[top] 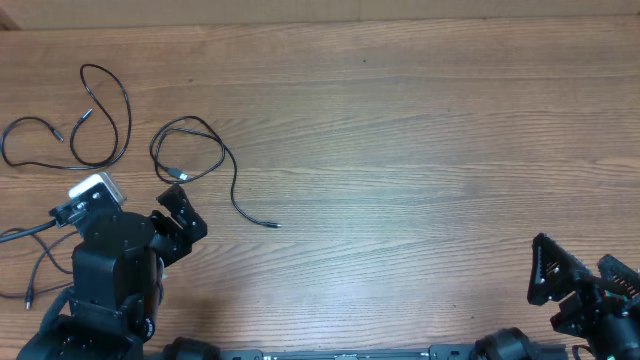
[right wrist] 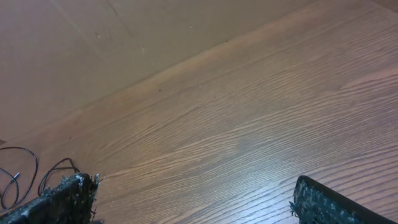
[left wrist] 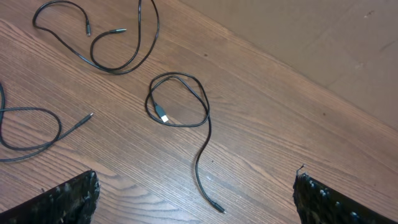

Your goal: Untangle cables

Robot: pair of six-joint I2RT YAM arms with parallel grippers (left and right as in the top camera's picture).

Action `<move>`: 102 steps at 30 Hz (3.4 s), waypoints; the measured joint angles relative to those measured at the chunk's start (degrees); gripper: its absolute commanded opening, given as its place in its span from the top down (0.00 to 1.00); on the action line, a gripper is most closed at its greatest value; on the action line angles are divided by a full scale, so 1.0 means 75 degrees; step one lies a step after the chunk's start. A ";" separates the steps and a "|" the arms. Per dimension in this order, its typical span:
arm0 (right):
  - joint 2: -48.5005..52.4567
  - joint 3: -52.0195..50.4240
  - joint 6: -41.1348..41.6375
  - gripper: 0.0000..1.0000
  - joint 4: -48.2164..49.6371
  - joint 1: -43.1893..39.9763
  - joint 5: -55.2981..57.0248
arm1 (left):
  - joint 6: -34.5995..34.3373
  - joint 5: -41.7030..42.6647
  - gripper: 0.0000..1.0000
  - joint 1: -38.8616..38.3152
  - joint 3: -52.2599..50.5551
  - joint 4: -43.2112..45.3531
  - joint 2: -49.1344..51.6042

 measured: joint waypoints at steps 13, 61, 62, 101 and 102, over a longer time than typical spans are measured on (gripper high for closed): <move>0.0000 0.0000 -0.0003 0.00 0.0000 0.0000 0.0003 | 0.0000 0.0000 0.00 0.0000 0.0000 0.0000 0.0000; -0.2766 -0.7516 0.0382 0.00 0.7586 -0.0603 0.0396 | 0.0000 0.0000 0.00 0.0000 -0.0009 -0.0003 0.0006; -0.2766 -0.7659 0.0399 0.00 0.7702 -0.0600 0.0393 | 0.0000 0.0000 0.00 0.0000 -0.0009 -0.0003 0.0006; -0.3780 -1.0267 0.0437 0.00 1.0229 -0.2040 -0.0271 | 0.0000 0.0000 0.00 0.0000 -0.0009 -0.0003 0.0006; -0.3780 -1.0267 0.0431 0.00 1.0229 -0.2119 -0.0341 | 0.0000 0.0000 0.00 0.0000 -0.0009 -0.0003 0.0006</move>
